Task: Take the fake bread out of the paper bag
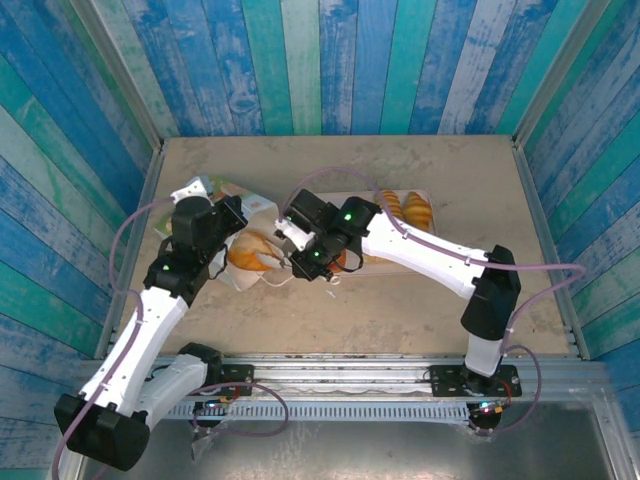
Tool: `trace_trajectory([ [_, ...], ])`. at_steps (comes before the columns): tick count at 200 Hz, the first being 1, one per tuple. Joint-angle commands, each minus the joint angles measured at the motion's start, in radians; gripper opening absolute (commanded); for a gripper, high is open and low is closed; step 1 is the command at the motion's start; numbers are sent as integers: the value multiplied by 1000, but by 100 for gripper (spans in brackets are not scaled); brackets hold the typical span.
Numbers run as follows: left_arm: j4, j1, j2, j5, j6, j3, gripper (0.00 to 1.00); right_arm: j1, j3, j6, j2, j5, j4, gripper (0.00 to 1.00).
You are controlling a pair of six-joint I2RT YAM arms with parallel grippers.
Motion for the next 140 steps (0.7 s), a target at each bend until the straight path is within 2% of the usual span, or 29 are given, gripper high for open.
trace_trajectory([
  [1,5,-4,12,-11,0,23,0,3,-30,-26,-76,-19,3,24],
  [58,11,-3,29,-4,0,34,0,-35,-140,-15,-216,-15,-1,23],
  [140,-3,-3,35,-34,-15,34,0,-218,-300,-6,-426,-51,-19,23],
])
